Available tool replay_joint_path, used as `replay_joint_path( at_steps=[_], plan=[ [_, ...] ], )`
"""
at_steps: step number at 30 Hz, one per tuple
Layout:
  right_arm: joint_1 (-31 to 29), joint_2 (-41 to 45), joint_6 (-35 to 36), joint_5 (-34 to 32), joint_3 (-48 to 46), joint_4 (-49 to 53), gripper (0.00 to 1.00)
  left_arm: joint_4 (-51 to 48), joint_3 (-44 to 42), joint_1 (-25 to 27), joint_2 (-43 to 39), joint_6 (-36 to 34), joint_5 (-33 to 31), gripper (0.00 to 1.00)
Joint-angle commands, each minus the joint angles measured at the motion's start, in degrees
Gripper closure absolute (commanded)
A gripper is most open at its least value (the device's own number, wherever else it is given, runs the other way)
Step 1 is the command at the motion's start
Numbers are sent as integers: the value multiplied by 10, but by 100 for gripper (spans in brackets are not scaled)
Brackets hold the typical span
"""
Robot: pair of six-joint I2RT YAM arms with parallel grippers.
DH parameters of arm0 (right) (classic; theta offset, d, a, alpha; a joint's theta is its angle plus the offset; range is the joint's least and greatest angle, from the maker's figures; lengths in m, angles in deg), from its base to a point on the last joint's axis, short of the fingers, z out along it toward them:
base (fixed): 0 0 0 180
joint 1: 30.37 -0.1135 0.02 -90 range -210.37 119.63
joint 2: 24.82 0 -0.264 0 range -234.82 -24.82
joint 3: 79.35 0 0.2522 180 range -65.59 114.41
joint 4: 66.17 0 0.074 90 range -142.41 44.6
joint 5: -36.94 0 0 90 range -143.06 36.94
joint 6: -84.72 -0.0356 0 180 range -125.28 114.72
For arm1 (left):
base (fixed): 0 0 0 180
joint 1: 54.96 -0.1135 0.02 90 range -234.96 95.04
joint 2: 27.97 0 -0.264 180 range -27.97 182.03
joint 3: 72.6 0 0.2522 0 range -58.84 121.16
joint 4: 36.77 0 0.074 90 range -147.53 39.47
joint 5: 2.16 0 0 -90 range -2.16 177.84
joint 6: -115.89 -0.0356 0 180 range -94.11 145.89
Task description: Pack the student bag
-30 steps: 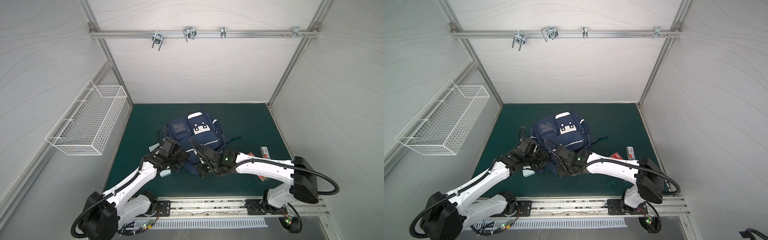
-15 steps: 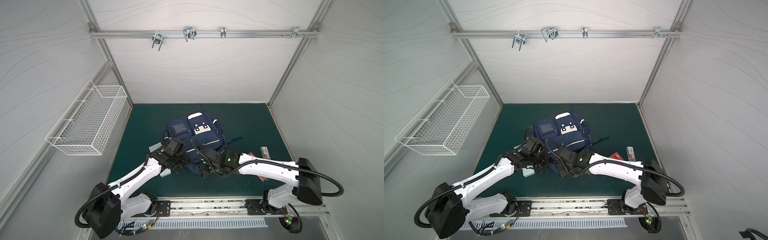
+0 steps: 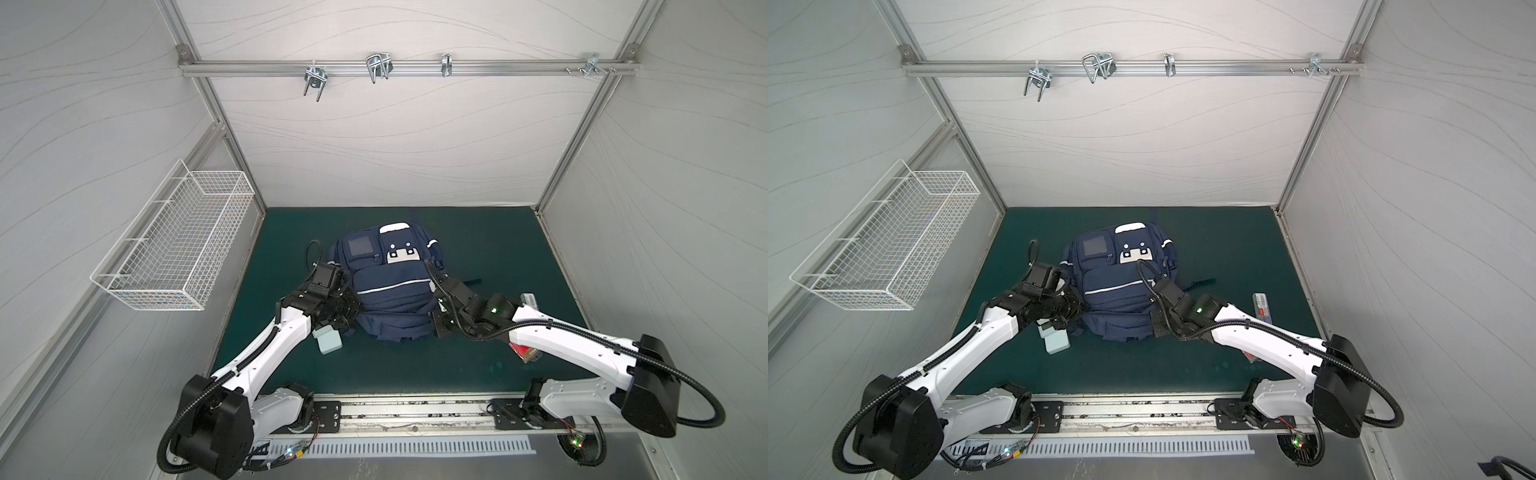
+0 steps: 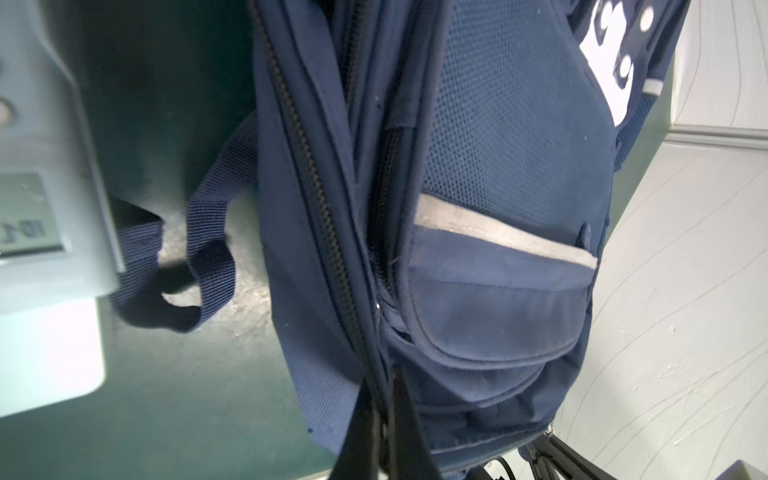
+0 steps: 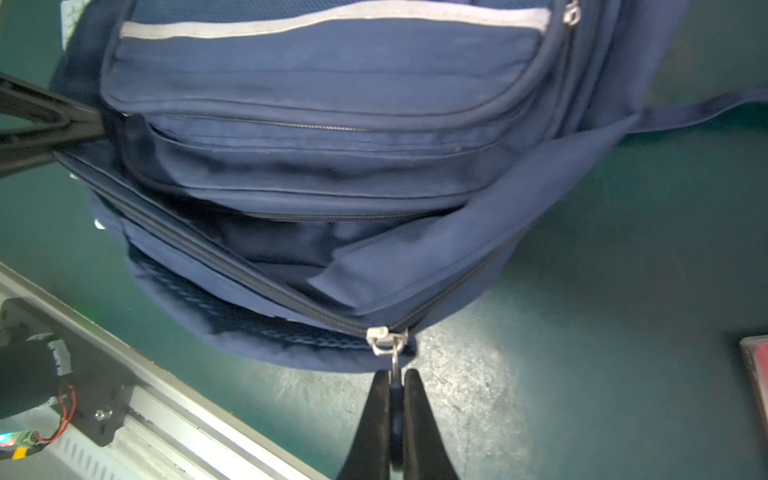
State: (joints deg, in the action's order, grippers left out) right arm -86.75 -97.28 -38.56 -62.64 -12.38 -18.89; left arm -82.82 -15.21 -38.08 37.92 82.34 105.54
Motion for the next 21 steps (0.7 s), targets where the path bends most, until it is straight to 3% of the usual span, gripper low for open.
replay_joint_path(
  at_steps=[1,2,3,6,8,12,15,21],
  plan=[
    [6,13,18,-22,4,65,100,-1,38,-40,13,-39,-59,100],
    [1,12,17,-15,8,60,100,-3,46,-42,19,-42,-51,100],
    [-8,9,15,-12,14,56,100,-11,55,-41,25,-45,-48,94],
    [-39,-4,11,-6,40,51,100,-24,62,-8,17,-30,-54,60],
    [-56,-15,6,2,59,50,100,-34,61,38,-6,-10,-77,49],
    [-87,-34,-3,2,89,48,100,-32,43,138,-41,60,-103,40],
    [-94,-37,-13,4,96,46,100,-7,20,185,-54,117,-102,20],
    [-98,-27,-26,14,83,29,100,42,2,208,-38,172,-67,15]
  ],
)
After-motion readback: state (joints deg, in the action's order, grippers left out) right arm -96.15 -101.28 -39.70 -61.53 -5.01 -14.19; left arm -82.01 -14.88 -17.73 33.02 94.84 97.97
